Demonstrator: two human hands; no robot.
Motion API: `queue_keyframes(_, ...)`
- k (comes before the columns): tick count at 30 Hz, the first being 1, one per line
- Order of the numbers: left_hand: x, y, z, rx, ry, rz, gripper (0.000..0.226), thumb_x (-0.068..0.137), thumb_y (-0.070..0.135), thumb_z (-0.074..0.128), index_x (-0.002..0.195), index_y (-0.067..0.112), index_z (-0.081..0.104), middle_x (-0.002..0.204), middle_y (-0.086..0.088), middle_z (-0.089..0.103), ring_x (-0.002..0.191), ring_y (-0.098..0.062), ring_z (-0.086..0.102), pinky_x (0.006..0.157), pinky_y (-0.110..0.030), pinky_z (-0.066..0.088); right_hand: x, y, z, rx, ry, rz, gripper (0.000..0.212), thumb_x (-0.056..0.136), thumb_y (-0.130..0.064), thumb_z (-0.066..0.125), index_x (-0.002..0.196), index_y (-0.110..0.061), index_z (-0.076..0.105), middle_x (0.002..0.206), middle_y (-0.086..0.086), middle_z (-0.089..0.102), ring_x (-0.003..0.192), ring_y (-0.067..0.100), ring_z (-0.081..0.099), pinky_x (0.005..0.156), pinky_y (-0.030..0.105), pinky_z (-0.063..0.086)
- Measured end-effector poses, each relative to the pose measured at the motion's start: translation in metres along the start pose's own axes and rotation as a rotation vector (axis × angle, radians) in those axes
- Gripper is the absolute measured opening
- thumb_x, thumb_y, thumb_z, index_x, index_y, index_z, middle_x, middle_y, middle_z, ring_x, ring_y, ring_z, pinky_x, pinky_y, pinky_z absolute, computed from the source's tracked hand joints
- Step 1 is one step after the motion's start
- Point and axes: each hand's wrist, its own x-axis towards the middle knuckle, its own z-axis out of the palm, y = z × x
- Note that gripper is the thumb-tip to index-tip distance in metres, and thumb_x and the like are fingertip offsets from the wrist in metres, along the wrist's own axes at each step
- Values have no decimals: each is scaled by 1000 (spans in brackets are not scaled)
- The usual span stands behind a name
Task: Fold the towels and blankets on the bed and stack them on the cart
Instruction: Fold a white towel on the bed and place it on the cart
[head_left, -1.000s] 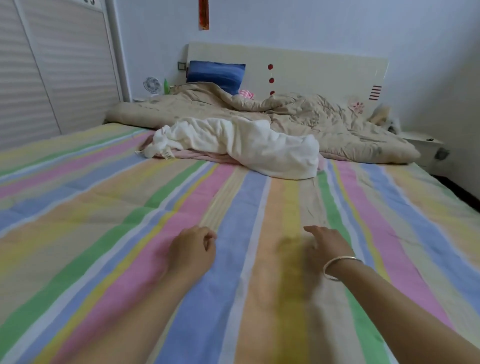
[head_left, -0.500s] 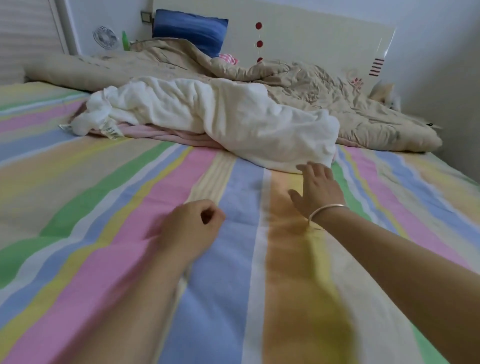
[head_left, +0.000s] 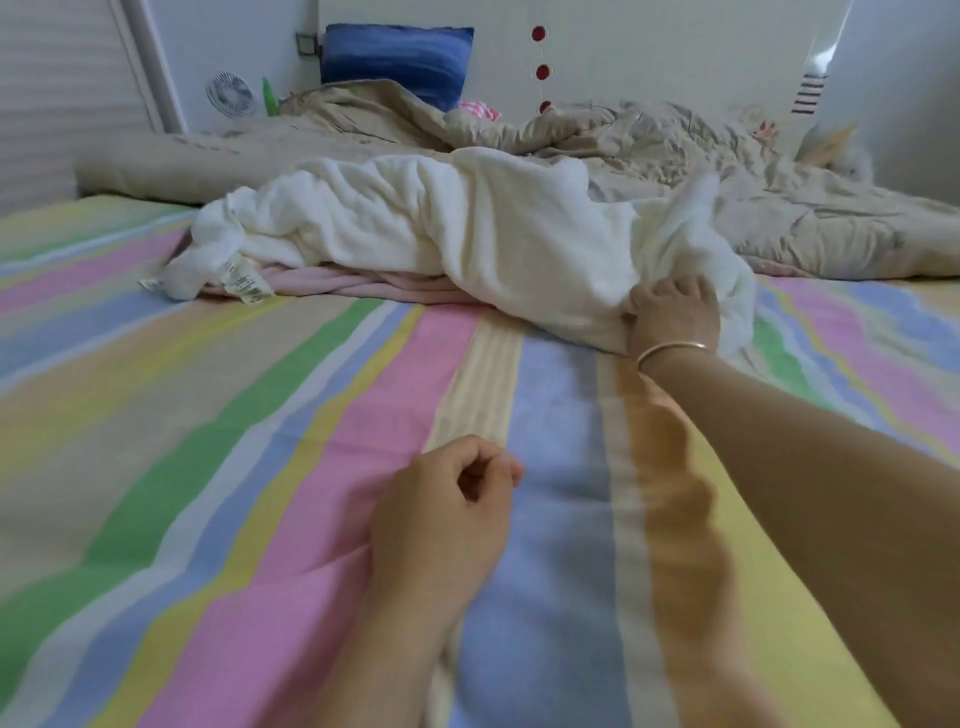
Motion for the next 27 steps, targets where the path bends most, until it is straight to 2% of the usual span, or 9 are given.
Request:
queue_keyframes(5,-4,-1,4,71,27,29,16,86,35,57,73,36,67,76,31,67,75,6,65,74,-31,54,-55,7,-40,116,-127,-153,33,100,-32,36,110,-11,58,108,18,67,103,33,58,93,37,31)
queue_keyframes(9,-20,0,4,-116,98,41,22,85,38,50,75,29,67,77,21,71,73,1,67,72,-34,57,-102,-1,-98,316,-364,-115,41,103,-40,27,113,-14,57,117,17,63,107,34,56,85,36,38)
queue_keyframes(12,-29,2,-7,-408,150,-118,26,92,38,51,87,21,69,85,7,74,81,-11,71,84,-43,55,-151,-10,-140,442,-516,-111,41,102,-42,29,111,-16,59,120,12,62,111,31,55,86,35,40)
queue_keyframes(15,-34,-21,-13,-605,79,-334,63,77,76,52,108,24,68,103,0,74,98,-19,70,97,-49,49,-196,-7,-185,568,-644,-79,34,102,-42,32,103,-20,59,122,8,61,113,26,54,84,31,36)
queue_keyframes(17,-51,-5,-31,-765,30,-465,75,78,79,51,120,18,62,109,-2,72,103,-20,68,100,-47,48,-226,2,-215,619,-723,-58,31,101,-42,35,105,-22,59,121,5,60,107,22,53,81,26,32)
queue_keyframes(19,-78,25,-56,-891,41,-591,52,94,59,47,107,11,58,93,-3,70,87,-22,69,87,-42,54,-256,16,-239,667,-805,-17,36,100,-41,38,119,-19,60,120,3,58,104,20,52,85,25,35)
queue_keyframes(21,-102,41,-77,-921,9,-625,37,97,51,48,89,15,54,76,-1,64,69,-19,66,70,-38,57,-285,34,-266,709,-878,34,33,99,-39,43,116,-18,62,115,3,60,108,21,56,94,28,41)
queue_keyframes(23,-120,47,-90,-881,-9,-616,29,94,48,55,91,20,57,80,-1,63,70,-18,65,70,-38,58,-307,49,-290,727,-913,81,27,96,-37,47,105,-17,63,112,5,62,107,22,60,98,33,45)
queue_keyframes(27,-157,68,-104,-928,-123,-553,16,95,33,59,97,18,54,53,1,41,33,-8,42,39,-24,42,-337,71,-348,584,-936,126,41,94,-42,45,118,-13,61,123,8,59,109,24,56,102,34,41)
